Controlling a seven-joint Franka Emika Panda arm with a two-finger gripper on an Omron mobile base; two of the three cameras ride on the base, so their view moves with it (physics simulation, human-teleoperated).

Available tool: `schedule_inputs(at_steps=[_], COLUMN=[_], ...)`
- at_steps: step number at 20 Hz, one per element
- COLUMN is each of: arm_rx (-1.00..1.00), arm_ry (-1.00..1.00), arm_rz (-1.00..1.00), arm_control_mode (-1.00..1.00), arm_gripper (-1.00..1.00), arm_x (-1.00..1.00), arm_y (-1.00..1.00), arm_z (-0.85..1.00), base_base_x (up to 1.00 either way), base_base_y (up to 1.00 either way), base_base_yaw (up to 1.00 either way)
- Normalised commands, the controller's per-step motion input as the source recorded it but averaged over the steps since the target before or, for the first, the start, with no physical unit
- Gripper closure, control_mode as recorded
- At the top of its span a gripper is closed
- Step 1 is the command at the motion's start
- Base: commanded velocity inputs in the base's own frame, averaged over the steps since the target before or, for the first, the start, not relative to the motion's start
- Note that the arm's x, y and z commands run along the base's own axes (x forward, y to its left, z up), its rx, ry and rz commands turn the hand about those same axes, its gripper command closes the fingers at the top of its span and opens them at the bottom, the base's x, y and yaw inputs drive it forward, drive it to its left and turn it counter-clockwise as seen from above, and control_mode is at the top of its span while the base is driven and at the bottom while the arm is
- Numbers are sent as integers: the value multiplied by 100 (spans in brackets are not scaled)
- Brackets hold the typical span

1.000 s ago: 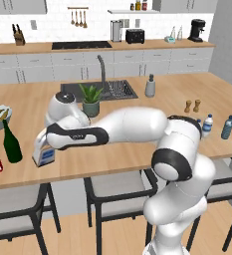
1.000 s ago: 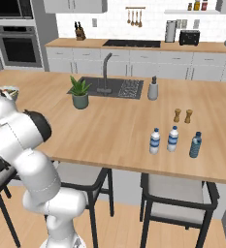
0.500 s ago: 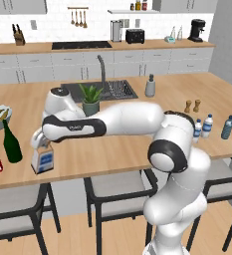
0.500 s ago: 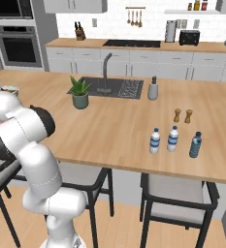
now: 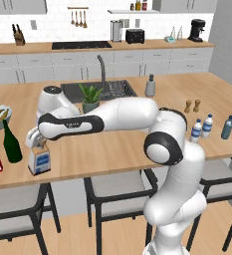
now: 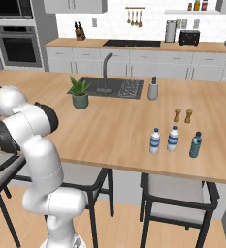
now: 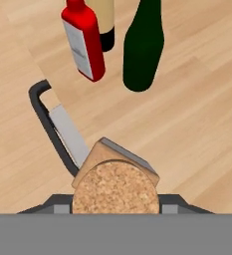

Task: Move the plastic bottles in the middle to the plastics group, and the glass bottles in the middle to the glass group.

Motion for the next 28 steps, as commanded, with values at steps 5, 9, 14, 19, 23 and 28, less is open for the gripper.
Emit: schedule_inputs(at_steps=[5, 9, 14, 19, 23, 28], arm_rx=[0, 0, 0, -1, -2, 0], arm_ry=[0, 0, 0, 0, -3, -2], arm_rz=[0, -2, -6, -6, -8, -4], arm_control_mode=[-100, -100, -100, -100, -100, -100], arm_gripper=[100, 100, 100, 100, 100, 100], arm_x=[29, 26, 11, 16, 22, 28], arm_y=[14, 2, 0, 0, 0, 7], arm_z=[0, 0, 0, -4, -10, -3], base_base_x=[0, 0, 0, 0, 0, 0], base_base_y=[0, 0, 0, 0, 0, 0], base_base_yaw=[0, 0, 0, 0, 0, 0])
